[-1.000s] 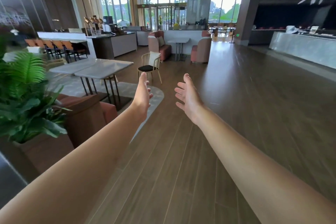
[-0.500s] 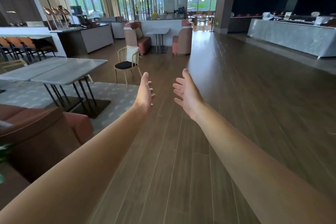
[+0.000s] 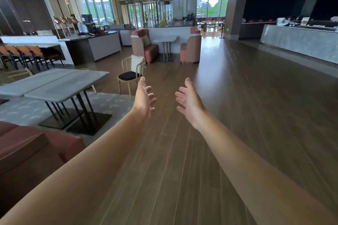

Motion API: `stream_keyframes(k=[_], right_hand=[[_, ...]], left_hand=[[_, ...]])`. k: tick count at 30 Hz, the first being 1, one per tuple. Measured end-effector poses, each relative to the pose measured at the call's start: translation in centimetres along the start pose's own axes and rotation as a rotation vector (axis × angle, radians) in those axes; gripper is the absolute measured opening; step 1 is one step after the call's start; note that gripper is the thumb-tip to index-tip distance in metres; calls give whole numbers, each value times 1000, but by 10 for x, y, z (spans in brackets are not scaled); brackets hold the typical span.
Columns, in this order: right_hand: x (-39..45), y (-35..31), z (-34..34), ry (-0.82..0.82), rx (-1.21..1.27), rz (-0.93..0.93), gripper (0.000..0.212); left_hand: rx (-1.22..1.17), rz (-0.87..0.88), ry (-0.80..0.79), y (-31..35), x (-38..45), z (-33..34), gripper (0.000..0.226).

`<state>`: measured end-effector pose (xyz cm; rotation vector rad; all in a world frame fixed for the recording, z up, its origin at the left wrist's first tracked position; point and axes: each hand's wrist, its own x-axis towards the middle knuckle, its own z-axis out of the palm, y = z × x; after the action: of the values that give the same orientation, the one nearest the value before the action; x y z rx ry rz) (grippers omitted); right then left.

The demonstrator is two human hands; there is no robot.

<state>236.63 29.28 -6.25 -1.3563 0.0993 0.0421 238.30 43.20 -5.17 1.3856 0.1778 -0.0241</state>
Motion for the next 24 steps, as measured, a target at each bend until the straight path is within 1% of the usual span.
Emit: stream_keyframes(k=[7,12,17,24], right_hand=[[127,-1,-7,6,-15,1,69],[230,-12,-9,74,36,13,72],[324,-30,-22,139,25,-9,69],[434,-52,-69,248,14,-25,68]], left_hand=[[37,12,-3,2,133,18,68],[-7,-8,-28,10,248,32,69],[-20,-23,-87,24,355,69,68],[19,-45,-195,30,460,138,64]])
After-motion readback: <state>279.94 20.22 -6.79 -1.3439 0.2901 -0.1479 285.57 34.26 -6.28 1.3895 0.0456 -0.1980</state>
